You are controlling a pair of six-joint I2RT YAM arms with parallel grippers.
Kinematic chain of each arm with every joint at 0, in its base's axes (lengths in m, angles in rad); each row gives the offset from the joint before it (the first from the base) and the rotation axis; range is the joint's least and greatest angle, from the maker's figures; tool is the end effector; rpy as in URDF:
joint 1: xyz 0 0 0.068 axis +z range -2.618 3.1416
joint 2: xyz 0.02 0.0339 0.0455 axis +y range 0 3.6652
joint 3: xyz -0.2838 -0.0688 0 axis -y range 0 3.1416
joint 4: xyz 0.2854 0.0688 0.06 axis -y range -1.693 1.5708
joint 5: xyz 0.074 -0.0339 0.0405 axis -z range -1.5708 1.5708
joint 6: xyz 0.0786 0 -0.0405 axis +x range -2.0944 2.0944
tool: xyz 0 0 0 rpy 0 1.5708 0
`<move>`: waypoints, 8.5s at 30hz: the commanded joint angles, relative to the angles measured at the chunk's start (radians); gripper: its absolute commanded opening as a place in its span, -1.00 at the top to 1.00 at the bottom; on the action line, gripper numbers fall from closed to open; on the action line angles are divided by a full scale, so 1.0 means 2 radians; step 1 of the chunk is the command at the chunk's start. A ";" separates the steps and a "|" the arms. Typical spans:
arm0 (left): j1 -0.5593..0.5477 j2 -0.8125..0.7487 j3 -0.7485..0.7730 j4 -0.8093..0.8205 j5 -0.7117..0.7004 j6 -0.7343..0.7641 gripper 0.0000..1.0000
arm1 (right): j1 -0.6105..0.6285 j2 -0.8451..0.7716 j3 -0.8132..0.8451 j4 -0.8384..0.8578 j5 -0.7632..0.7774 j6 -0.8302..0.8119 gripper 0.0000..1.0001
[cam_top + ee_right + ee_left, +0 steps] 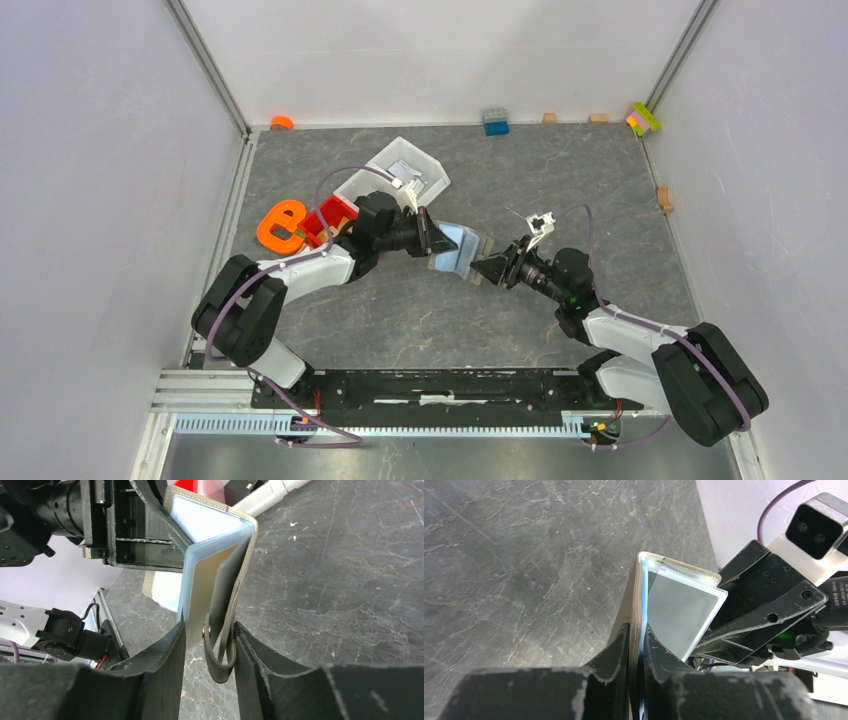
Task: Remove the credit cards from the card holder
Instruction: Remove the credit card from the card holder.
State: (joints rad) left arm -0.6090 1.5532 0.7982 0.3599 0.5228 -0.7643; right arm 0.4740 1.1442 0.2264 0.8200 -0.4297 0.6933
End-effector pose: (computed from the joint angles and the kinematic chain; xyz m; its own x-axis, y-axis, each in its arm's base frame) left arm 0.3016 -0.2582 0.1907 -0.8325 -0.1504 -0.5333 0.4122 0.4751 -0.7774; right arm 0.2239 0.1516 0.1674 -0.5678 0.3617 -0.7395 -0.5474 0.5051 0.6673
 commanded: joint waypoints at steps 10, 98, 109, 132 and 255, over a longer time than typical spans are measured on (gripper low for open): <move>-0.008 -0.026 0.026 -0.041 -0.046 0.031 0.94 | 0.000 0.003 0.015 -0.019 0.022 -0.013 -0.03; -0.111 0.036 0.141 -0.188 -0.092 0.162 -0.61 | 0.002 0.034 0.053 -0.109 0.057 -0.016 0.83; -0.120 0.047 0.168 -0.249 -0.164 0.176 0.39 | 0.002 0.035 0.054 -0.109 0.052 -0.016 0.83; -0.048 0.015 0.103 -0.151 -0.059 0.103 0.27 | 0.001 0.034 0.056 -0.112 0.052 -0.018 0.84; 0.015 -0.009 -0.023 0.207 0.108 -0.085 0.95 | -0.101 0.023 -0.066 0.293 -0.107 0.185 1.00</move>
State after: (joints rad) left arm -0.5903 1.5566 0.7559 0.7361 0.7376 -0.9199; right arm 0.2813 1.2186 0.0975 1.3636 -0.6533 1.0908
